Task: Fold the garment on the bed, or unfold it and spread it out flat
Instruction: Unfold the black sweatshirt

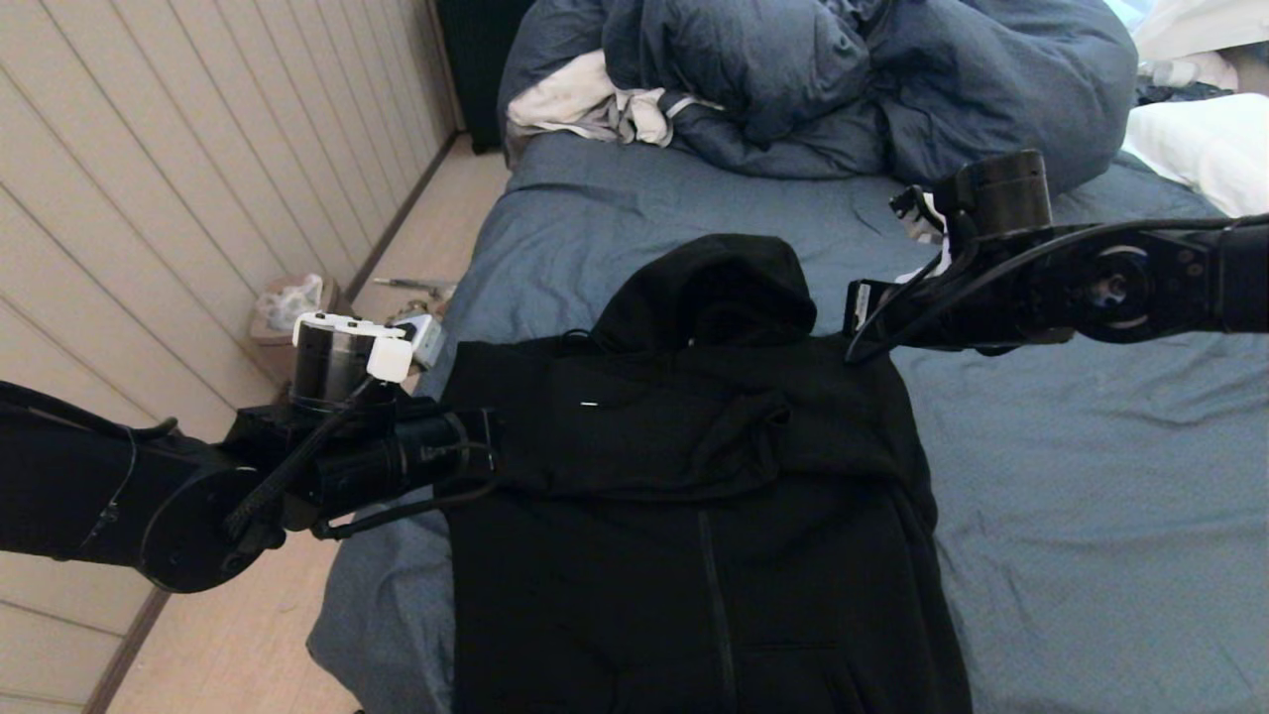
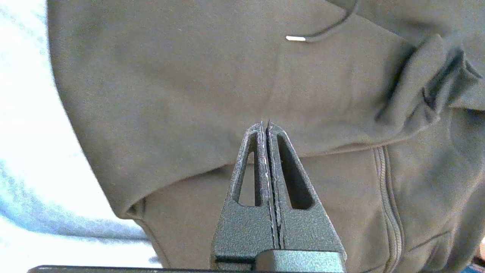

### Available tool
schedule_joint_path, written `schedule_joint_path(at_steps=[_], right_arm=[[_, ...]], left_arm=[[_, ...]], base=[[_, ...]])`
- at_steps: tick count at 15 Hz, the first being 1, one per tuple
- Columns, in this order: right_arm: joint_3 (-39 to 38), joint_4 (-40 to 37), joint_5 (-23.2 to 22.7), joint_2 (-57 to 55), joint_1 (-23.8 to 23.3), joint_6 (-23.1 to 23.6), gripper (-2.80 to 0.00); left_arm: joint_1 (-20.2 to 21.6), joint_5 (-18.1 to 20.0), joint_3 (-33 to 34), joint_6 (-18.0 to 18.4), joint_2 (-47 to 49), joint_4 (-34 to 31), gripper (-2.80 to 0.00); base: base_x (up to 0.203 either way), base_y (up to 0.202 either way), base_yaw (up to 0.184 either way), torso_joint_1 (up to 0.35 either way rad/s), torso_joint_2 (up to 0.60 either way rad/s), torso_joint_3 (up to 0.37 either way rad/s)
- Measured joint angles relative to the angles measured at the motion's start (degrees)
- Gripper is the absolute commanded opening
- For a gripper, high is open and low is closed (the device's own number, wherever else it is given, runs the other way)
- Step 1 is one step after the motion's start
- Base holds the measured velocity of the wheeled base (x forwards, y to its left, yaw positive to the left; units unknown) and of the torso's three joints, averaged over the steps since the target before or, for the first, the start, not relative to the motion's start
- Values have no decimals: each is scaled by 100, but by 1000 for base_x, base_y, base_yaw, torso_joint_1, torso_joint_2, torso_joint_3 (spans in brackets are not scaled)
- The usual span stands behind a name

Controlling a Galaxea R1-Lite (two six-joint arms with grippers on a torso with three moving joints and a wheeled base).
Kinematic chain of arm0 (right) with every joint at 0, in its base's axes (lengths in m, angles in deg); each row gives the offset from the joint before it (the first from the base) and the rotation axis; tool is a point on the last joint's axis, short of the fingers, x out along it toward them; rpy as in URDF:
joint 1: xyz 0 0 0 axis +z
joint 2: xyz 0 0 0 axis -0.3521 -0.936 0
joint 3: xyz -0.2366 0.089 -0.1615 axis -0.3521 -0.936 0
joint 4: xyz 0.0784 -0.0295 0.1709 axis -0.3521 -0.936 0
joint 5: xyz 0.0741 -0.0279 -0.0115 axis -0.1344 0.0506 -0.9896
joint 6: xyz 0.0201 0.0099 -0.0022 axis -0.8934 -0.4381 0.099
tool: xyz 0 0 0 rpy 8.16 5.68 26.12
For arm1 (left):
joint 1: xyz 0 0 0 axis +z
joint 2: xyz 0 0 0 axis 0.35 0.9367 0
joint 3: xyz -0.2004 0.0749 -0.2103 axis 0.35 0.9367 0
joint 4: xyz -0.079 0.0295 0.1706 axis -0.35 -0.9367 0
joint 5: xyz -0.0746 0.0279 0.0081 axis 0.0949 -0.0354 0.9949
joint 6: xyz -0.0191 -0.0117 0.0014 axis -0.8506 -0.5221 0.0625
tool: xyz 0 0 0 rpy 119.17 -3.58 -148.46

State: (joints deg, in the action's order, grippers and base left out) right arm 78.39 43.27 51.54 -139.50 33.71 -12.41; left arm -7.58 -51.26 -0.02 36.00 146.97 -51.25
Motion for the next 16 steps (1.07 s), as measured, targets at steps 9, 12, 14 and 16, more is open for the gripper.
schedule_joint_path(at_steps=[9, 12, 14, 16], right_arm=[[-85, 847, 545, -96, 12, 16, -280], [-230, 974, 1013, -101, 184, 198, -280], [-356, 1070, 1027, -90, 234, 280, -280], [-414, 1072, 1031, -77, 226, 328, -280]], left_arm=[[13, 3, -37, -15, 204, 24, -280], [16, 5, -41, -28, 240, 22, -280], [11, 7, -41, -35, 252, 21, -280], [13, 7, -41, -34, 256, 22, -280]], base=[[0, 0, 0, 0, 0, 0], [0, 0, 0, 0, 0, 0], [0, 0, 0, 0, 0, 0], [0, 0, 0, 0, 0, 0]])
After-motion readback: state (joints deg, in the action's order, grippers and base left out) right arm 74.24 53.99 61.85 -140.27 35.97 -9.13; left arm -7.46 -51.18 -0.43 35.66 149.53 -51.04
